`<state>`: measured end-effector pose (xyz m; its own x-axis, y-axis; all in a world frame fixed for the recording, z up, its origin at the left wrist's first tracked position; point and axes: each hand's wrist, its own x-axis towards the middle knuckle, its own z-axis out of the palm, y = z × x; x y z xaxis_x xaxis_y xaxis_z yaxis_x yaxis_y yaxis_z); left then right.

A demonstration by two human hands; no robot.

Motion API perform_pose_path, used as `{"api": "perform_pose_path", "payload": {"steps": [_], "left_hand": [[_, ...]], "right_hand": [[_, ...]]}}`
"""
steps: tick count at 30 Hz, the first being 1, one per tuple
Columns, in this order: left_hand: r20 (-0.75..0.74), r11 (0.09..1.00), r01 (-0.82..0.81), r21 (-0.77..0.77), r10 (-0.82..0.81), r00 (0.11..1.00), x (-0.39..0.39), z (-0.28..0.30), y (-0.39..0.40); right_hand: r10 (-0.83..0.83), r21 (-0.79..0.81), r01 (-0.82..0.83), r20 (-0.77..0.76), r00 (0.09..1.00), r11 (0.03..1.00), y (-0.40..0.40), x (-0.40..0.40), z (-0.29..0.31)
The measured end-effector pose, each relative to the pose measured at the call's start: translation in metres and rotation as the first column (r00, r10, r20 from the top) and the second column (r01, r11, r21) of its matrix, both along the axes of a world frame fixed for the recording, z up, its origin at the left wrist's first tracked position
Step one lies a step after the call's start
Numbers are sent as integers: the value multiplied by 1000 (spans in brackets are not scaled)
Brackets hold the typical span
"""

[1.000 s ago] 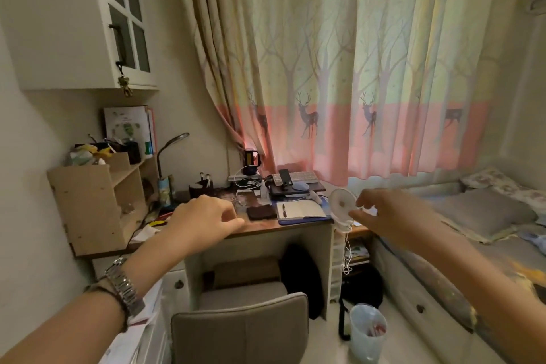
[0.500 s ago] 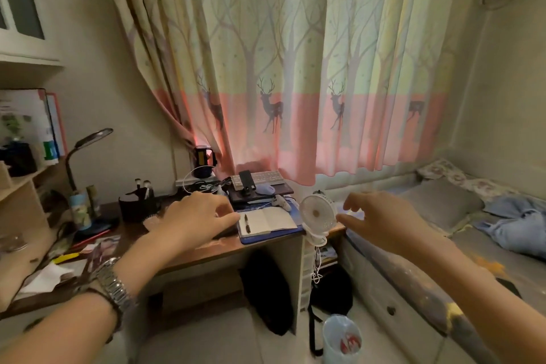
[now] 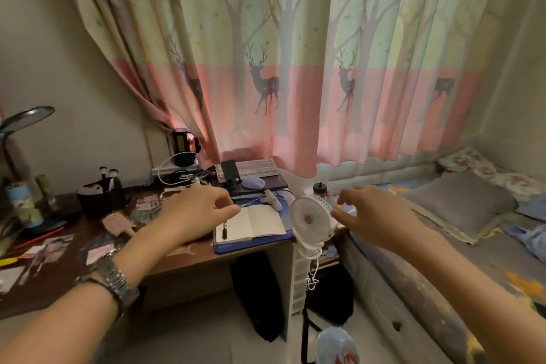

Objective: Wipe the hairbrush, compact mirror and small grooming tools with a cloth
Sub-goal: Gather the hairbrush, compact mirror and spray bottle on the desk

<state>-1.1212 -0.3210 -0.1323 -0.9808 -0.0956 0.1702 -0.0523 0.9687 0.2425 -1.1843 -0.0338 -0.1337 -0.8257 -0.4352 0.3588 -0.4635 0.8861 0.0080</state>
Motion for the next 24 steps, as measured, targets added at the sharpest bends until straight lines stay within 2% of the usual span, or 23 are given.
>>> {"api": "perform_pose_path", "payload": {"steps": [3, 9, 13, 19, 24], "left_hand": [[-8, 999, -24, 38, 25, 1000, -49, -6, 25], [27, 987, -147, 69, 146, 989, -103, -22, 41], [103, 965, -261, 23, 258, 961, -110, -31, 19], [121, 928, -372, -36, 373, 920, -122, -46, -27], [96, 899, -429, -89, 437, 895, -135, -56, -74]], "right_hand": [[29, 114, -22, -56, 998, 993, 19, -53, 0], [189, 96, -187, -8, 982, 978, 17, -150, -4], [323, 125, -322, 15, 946, 939, -15, -185, -30], [453, 106, -461, 89, 887, 881, -82, -224, -58], [514, 96, -517, 57, 856, 850, -147, -257, -61]]}}
